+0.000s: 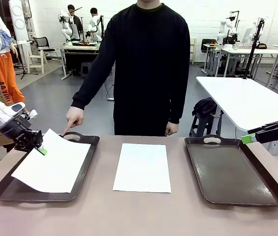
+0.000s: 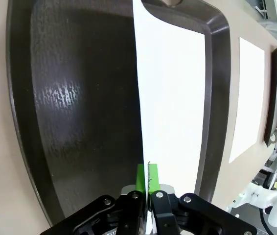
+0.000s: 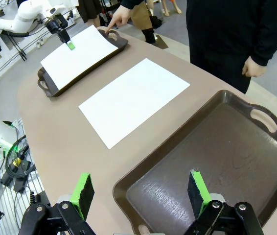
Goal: Sort the A4 documents.
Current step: Place the A4 Paper in the designated Handle tray.
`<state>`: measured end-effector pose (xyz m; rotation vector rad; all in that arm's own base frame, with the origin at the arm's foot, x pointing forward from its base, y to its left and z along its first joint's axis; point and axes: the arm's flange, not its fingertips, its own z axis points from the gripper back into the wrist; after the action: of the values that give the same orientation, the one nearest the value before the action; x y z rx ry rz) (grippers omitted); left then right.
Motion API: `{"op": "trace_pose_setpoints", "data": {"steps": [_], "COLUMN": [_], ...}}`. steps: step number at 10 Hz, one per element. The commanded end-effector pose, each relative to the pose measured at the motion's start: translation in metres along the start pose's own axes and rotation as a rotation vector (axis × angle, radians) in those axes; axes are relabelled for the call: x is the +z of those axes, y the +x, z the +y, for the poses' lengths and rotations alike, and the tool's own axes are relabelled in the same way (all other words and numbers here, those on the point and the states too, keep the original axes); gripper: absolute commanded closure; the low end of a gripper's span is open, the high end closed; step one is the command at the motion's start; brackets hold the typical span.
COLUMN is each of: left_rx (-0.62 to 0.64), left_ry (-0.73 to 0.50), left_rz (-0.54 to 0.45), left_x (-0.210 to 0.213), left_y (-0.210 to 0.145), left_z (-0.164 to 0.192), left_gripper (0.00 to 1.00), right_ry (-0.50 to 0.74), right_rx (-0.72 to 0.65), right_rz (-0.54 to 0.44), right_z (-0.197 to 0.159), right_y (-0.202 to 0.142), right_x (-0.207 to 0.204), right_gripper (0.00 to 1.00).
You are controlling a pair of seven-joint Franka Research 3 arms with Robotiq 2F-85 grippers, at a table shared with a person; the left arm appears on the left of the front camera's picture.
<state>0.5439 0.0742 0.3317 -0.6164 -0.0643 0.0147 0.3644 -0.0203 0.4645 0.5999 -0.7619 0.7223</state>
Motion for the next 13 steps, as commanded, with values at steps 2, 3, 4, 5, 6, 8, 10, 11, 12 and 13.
{"op": "trace_pose_setpoints", "data": {"steps": [2,3,4,5,6,8,10,11,12,13], "left_rx": [0.042,0.031,0.026,0.021,0.015,0.008,0.005,-0.001,-0.004,-0.008], "left_ry": [0.039,0.039,0.035,0.032,0.037,0.072,0.116,0.120,0.137,0.155], "left_rz": [0.018,0.021,0.021,0.025,0.026,0.023,0.025,0.021,0.029,0.032], "left_x": [-0.003,-0.002,-0.001,0.000,0.001,0.005,0.010,0.012,0.013,0.014], "left_y": [0.005,0.005,0.005,0.005,0.005,0.007,0.007,0.007,0.008,0.008], "left_z": [0.000,0.000,0.000,0.001,0.002,0.002,0.001,0.000,0.000,0.000], "left_gripper": [0.88,0.79,0.68,0.59,0.66,0.46,0.27,0.00,0.07,0.00], "right_ry": [0.014,0.014,0.014,0.014,0.014,0.014,0.014,0.014,0.014,0.014], "right_rx": [0.013,0.013,0.013,0.013,0.013,0.013,0.013,0.013,0.013,0.013], "right_rz": [-0.031,-0.031,-0.031,-0.031,-0.031,-0.031,-0.031,-0.031,-0.031,-0.031], "right_z": [-0.004,-0.004,-0.004,-0.004,-0.004,-0.004,-0.004,-0.004,-0.004,-0.004], "right_y": [-0.001,-0.001,-0.001,-0.001,-0.001,-0.001,-0.001,-0.001,-0.001,-0.001], "right_x": [-0.003,-0.003,-0.003,-0.003,-0.003,-0.003,-0.003,-0.003,-0.003,-0.003], "right_gripper": [0.00,0.00,0.00,0.00,0.00,0.00,0.00,0.00,0.00,0.00]}}
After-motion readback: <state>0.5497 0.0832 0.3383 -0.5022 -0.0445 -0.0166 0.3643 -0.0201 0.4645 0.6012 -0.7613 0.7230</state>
